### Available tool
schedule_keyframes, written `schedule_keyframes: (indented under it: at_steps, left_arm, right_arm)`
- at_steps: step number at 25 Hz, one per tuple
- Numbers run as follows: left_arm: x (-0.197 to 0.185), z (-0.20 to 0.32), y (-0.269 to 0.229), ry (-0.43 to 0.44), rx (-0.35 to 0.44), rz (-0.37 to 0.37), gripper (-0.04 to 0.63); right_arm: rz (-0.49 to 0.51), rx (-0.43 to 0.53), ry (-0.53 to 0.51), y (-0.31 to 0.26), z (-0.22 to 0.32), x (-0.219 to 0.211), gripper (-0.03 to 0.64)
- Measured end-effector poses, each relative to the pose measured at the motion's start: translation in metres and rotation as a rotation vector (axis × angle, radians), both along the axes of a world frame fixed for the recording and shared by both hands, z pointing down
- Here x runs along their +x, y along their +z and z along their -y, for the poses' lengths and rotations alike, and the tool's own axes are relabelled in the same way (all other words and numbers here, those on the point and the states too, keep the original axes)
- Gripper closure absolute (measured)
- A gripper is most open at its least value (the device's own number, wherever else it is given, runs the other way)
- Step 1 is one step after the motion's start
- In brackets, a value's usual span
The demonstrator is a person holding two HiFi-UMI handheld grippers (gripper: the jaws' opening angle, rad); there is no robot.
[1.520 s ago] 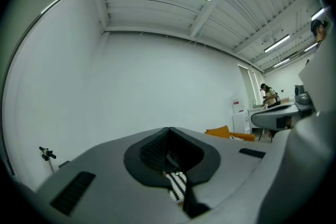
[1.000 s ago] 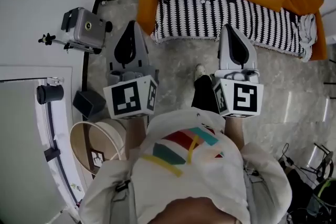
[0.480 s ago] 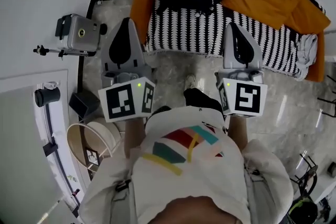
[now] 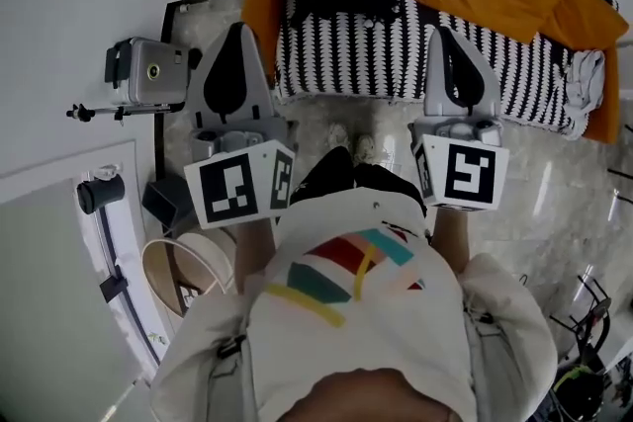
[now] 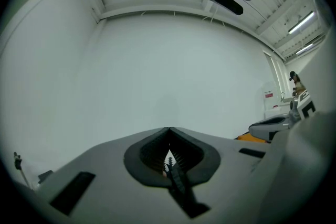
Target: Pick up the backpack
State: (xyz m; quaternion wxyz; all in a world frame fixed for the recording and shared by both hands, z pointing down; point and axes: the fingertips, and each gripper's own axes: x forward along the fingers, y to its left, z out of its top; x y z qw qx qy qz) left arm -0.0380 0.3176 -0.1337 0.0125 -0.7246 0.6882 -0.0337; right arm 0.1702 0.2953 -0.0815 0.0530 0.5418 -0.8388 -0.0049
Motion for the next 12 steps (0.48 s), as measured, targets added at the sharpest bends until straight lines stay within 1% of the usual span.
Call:
schedule_keyframes:
  at_steps: [4, 8, 10, 12]
  left_arm:
    - [0.006, 0.025, 0.012, 0.043, -0.012, -0.023, 0.581]
    - [0.008, 0.063, 0.015, 0.106, 0.019, -0.073, 0.58]
    - [0.01, 0.084, 0.012, 0.144, 0.031, -0.107, 0.581]
    - [0.011, 0.103, 0.003, 0.173, 0.047, -0.125, 0.581]
  right_arm:
    - [-0.018, -0.02, 0.031, 0.011, 0.014, 0.003, 0.612]
    - [-0.053, -0.006, 0.086, 0.007, 0.035, 0.005, 0.612]
    - [-0.065, -0.001, 0.098, 0.004, 0.047, 0.001, 0.612]
    - [-0.058, 0.011, 0.103, -0.004, 0.059, -0.008, 0.612]
